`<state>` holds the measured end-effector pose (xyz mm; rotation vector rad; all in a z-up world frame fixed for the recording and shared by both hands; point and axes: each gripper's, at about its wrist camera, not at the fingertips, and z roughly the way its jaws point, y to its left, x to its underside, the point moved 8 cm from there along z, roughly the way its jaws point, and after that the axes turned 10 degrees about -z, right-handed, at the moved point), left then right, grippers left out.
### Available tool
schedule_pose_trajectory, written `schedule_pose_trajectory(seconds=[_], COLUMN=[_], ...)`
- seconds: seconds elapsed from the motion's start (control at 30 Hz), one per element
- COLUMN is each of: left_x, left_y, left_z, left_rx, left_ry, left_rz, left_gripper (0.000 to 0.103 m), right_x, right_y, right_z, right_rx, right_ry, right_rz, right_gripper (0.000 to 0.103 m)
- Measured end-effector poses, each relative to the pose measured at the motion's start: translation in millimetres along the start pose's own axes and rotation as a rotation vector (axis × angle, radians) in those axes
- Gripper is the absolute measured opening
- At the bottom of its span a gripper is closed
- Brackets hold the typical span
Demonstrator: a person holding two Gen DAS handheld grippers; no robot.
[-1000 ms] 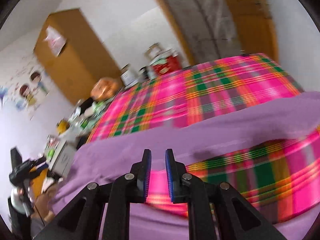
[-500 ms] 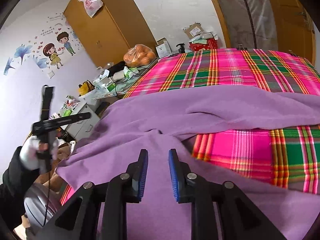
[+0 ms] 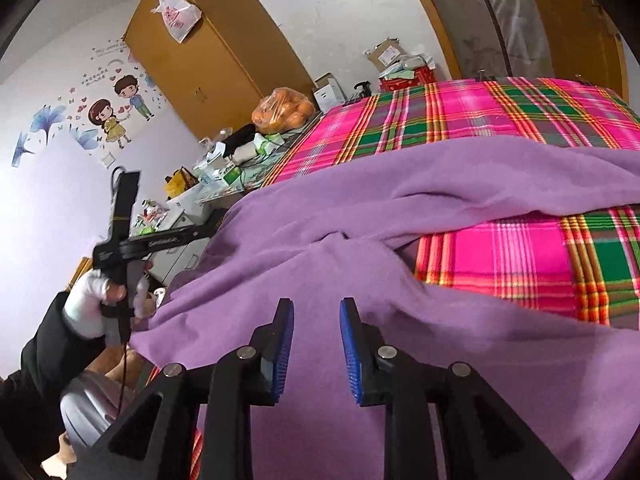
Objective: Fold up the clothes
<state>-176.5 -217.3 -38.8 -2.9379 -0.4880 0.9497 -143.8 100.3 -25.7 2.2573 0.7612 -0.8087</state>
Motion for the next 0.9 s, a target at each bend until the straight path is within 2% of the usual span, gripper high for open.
schedule_pose_trajectory(seconds=[0.13,0.2,0.37,0.47,0.5,0.63,0.9], left_x=[-14,-22,-32,-29,-27,-19,-18], left_y=[3,11,38,39,37,32,36], left_z=[11,16,26,38,44,63,71], left_rx=[0.035,0.078,0.164,0.188,0.193,0.219,0.297], left_ry=[0.004,0.013,0.031,0.066,0.085,0.15,0.186], left_rz=[-0.011,-0.045,-0.149,-0.166,-0.164,-0.167,-0.248], left_gripper=[0.058,0.058,0.066,0.069,0.074,0.075,0.076], right_x=[0,-1,0,1,1,3,5], right_y=[-2,-4,-9,-12,-12,-14,-15], right_z=[0,1,10,16,17,18,22], right_rx=[-0.003,-0.003,-0.021,-0.031,-0.033,-0.032,-0.034], right_ry=[0.002,0.0,0.009,0.016,0.019,0.022,0.029], right_rz=[-0.001,0.003,0.02,0.03,0.032,0.04,0.055], right_gripper=[0.028,0.028,0.028,0.028,0.028,0.028,0.028])
